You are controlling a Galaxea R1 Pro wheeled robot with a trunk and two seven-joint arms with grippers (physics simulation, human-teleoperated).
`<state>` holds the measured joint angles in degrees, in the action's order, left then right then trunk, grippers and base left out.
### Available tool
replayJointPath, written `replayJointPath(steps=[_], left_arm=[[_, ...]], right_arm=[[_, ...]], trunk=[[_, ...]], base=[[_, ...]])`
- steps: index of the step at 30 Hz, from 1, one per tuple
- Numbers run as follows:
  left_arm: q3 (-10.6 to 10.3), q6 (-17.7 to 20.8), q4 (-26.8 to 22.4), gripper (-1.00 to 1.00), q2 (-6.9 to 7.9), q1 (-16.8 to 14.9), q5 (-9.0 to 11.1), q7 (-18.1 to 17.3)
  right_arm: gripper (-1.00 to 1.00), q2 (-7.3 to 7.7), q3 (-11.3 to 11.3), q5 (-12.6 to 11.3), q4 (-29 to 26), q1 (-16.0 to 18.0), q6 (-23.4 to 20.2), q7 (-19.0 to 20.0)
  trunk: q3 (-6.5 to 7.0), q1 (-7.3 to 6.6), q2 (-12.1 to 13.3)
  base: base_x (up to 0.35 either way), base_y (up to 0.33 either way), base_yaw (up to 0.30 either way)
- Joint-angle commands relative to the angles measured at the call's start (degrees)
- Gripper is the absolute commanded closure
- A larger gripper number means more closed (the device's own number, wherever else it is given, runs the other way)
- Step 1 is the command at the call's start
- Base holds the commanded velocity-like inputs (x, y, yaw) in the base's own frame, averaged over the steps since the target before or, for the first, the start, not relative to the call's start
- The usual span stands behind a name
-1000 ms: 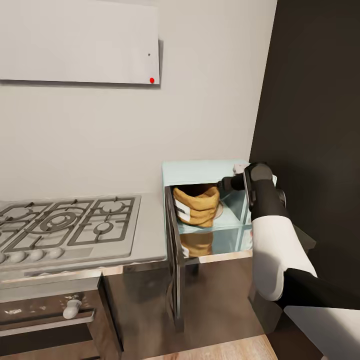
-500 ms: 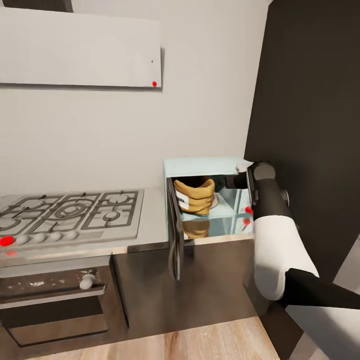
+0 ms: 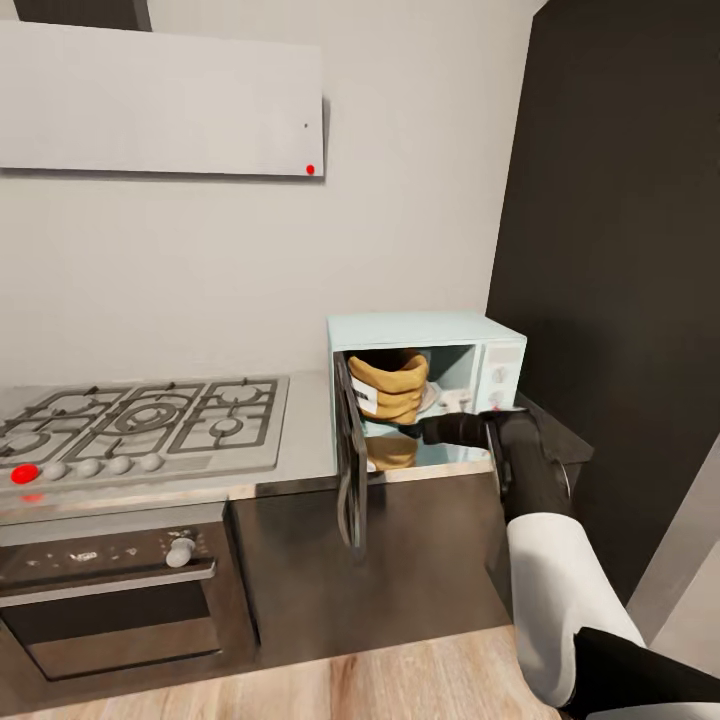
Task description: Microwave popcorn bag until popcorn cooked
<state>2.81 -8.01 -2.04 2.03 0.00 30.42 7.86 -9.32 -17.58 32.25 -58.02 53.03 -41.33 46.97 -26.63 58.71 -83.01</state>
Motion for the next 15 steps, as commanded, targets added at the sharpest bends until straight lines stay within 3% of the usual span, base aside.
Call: replayJointPath(steps=[1, 3, 5, 6, 7, 9, 15], left_arm=[[0.27, -0.07, -0.07, -1.0, -0.01, 0.0, -0.19, 0.13], [0.27, -0.07, -0.07, -1.0, -0.01, 0.0, -0.19, 0.13], [0.3, -0.07, -0.07, -1.0, 0.0, 0.0, -0.19, 0.13], [0.3, -0.07, -0.07, -1.0, 0.01, 0.0, -0.19, 0.13], [0.29, -0.07, -0.07, -1.0, 0.0, 0.0, -0.19, 0.13], [0.33, -0.07, -0.07, -1.0, -0.01, 0.0, -0.19, 0.13], [0.36, -0.07, -0.07, -1.0, -0.01, 0.0, -0.19, 0.13]], right_arm=[[-1.0, -0.08, -0.41, 0.11, -0.07, 0.03, 0.01, 0.75], [-1.0, -0.17, -0.89, -0.76, -0.1, -0.03, 0.84, 0.96], [-1.0, -0.57, -3.33, -3.93, 0.03, -0.73, 8.39, 0.67], [-1.0, -0.68, -4.32, -6.65, 0.35, -2.16, 14.46, 0.36], [-1.0, -0.68, -4.85, -9.27, 0.27, -4.04, 20.08, -0.4], [-1.0, -0.68, -5.22, -12.28, 0.45, -7.19, 26.42, -2.31], [-1.0, -0.68, -5.35, -13.32, 1.22, -8.57, 29.15, -3.91]], trunk=[[-0.06, 0.0, -0.03], [-0.06, 0.0, -0.03], [-0.06, 0.0, -0.03], [-0.06, 0.0, -0.03], [-0.06, 0.0, -0.03], [-0.06, 0.0, -0.03], [-0.06, 0.0, -0.03]], base=[[0.0, 0.0, 0.0], [0.0, 0.0, 0.0], [0.0, 0.0, 0.0], [0.0, 0.0, 0.0], [0.0, 0.0, 0.0], [0.0, 0.0, 0.0], [0.0, 0.0, 0.0]])
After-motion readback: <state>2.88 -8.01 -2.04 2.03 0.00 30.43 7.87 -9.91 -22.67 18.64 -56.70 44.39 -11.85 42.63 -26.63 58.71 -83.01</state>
